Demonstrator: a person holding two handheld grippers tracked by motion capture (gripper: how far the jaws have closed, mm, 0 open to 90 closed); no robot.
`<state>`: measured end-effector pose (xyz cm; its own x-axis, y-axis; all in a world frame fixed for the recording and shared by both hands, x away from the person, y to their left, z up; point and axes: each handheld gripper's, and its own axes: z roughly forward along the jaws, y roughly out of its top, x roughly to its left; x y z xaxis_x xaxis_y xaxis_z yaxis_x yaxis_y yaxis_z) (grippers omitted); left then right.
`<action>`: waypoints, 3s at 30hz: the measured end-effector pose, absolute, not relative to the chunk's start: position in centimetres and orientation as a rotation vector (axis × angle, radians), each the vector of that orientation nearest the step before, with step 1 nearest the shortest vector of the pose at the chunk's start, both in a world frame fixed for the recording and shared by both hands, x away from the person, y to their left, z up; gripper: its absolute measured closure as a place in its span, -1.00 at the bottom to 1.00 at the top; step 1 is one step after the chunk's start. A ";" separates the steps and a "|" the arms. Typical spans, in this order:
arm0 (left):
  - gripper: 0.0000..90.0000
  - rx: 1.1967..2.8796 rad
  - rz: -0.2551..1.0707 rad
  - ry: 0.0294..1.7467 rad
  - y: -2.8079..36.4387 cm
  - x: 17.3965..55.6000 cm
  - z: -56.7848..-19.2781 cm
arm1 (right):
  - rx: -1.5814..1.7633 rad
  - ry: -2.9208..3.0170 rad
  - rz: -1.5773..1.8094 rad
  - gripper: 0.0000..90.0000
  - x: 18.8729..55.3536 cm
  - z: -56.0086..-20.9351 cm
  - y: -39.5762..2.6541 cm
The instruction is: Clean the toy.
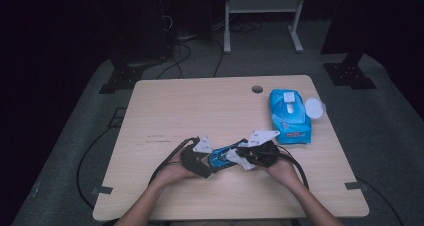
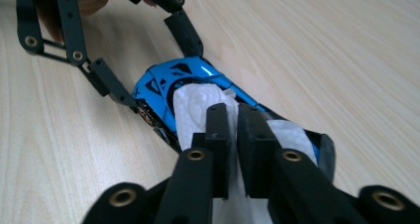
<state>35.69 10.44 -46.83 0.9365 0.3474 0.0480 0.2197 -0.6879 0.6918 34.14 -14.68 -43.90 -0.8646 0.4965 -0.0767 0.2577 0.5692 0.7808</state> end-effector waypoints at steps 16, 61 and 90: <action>-0.60 2.343 0.229 0.422 10.2 35.9 -46.9 | 0.548 2.461 1.171 0.45 33.2 -45.8 -12.9; -0.44 2.353 0.234 0.391 9.8 36.0 -47.4 | 0.655 2.432 1.133 0.86 33.8 -45.7 -14.7; -0.52 2.367 0.228 0.402 10.4 35.7 -47.3 | 0.749 2.470 1.259 0.70 34.3 -46.2 -16.5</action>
